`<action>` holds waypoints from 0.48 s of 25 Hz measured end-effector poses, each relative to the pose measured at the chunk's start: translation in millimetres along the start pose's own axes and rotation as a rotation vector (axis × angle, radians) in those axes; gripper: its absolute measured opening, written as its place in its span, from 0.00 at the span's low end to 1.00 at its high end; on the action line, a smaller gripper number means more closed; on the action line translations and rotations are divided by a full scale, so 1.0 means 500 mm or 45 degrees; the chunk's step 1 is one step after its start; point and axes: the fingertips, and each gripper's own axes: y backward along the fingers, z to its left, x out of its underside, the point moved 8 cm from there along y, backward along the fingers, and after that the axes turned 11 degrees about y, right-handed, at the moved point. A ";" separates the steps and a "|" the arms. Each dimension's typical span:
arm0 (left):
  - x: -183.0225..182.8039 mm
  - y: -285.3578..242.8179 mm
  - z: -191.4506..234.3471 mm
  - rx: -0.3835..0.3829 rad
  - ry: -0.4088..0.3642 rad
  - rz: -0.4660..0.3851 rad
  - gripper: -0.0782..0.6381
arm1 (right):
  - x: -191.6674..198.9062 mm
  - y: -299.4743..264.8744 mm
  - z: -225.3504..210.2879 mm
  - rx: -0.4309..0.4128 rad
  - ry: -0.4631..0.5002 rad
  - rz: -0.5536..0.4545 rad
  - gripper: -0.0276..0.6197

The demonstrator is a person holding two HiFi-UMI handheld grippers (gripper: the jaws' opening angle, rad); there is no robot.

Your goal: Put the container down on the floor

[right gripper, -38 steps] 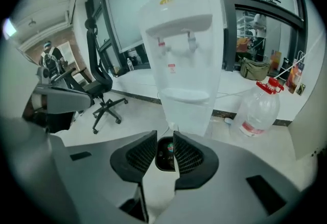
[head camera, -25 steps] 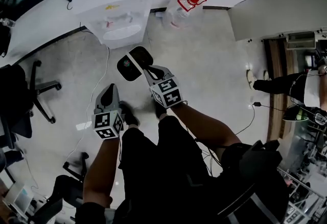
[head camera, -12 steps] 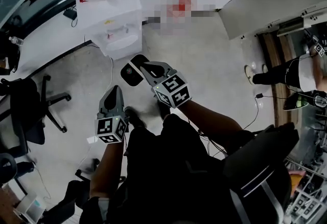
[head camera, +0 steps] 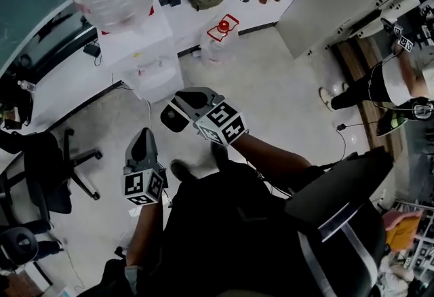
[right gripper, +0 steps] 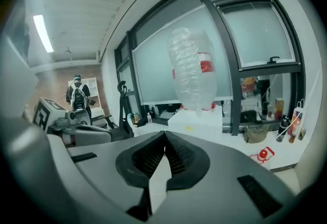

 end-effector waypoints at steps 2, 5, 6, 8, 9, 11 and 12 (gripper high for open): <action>-0.016 0.008 -0.004 -0.007 -0.017 -0.023 0.12 | -0.021 0.015 -0.007 0.022 0.027 -0.010 0.06; -0.040 0.009 -0.017 0.012 0.002 -0.056 0.12 | -0.043 0.036 -0.022 0.029 0.005 -0.034 0.06; -0.049 0.009 -0.019 0.016 0.015 -0.067 0.12 | -0.049 0.038 -0.025 0.029 0.001 -0.044 0.06; -0.062 0.011 -0.020 0.004 0.021 -0.081 0.12 | -0.059 0.039 -0.030 0.029 0.002 -0.060 0.06; -0.067 0.014 -0.021 -0.005 0.014 -0.081 0.12 | -0.062 0.043 -0.031 0.035 0.003 -0.062 0.06; -0.076 0.014 -0.025 -0.021 -0.003 -0.071 0.12 | -0.069 0.054 -0.037 0.062 0.008 -0.057 0.06; -0.082 0.014 -0.025 -0.027 -0.004 -0.070 0.12 | -0.074 0.058 -0.039 0.075 0.016 -0.055 0.06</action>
